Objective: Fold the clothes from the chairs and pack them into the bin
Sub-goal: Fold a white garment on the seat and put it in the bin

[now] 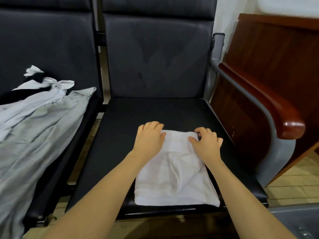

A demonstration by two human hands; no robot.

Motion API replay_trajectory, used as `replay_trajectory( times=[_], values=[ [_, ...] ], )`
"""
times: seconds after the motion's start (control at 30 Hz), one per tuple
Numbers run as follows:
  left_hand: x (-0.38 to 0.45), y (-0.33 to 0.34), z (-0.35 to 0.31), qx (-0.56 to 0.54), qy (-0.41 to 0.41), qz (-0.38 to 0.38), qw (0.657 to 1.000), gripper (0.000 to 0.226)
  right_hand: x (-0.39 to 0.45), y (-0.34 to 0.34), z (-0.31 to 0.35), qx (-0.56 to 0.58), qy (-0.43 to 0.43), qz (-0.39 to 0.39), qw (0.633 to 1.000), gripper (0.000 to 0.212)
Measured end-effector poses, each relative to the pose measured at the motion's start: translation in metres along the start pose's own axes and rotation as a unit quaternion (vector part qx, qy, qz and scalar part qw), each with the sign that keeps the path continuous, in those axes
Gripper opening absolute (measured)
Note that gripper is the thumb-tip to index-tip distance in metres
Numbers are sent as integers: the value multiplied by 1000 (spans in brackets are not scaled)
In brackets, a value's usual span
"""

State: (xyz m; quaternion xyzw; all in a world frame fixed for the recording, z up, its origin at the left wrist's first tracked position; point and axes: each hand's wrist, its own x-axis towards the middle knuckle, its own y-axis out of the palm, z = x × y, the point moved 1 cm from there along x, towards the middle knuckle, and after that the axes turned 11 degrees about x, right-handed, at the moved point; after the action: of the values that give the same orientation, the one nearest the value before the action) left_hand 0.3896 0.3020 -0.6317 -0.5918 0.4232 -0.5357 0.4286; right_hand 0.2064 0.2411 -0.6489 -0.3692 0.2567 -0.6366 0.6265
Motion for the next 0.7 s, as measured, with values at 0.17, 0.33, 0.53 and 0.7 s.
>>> replay_trajectory(
  times=[0.17, 0.33, 0.53, 0.7],
  values=[
    [30, 17, -26, -41, 42, 83, 995, 41, 3, 2, -3, -21, -31, -6, 999, 28],
    [30, 30, -37, -125, 14, 39, 991, 27, 3, 1, -4, -23, -52, 12, 998, 18],
    [13, 33, -30, -338, -6, -83, 937, 14, -2, -8, 4, 106, -49, -68, 991, 15],
    [1, 20, -28, -320, 28, -140, 936, 22, -10, -16, 8, 227, -30, -107, 967, 20]
  ],
)
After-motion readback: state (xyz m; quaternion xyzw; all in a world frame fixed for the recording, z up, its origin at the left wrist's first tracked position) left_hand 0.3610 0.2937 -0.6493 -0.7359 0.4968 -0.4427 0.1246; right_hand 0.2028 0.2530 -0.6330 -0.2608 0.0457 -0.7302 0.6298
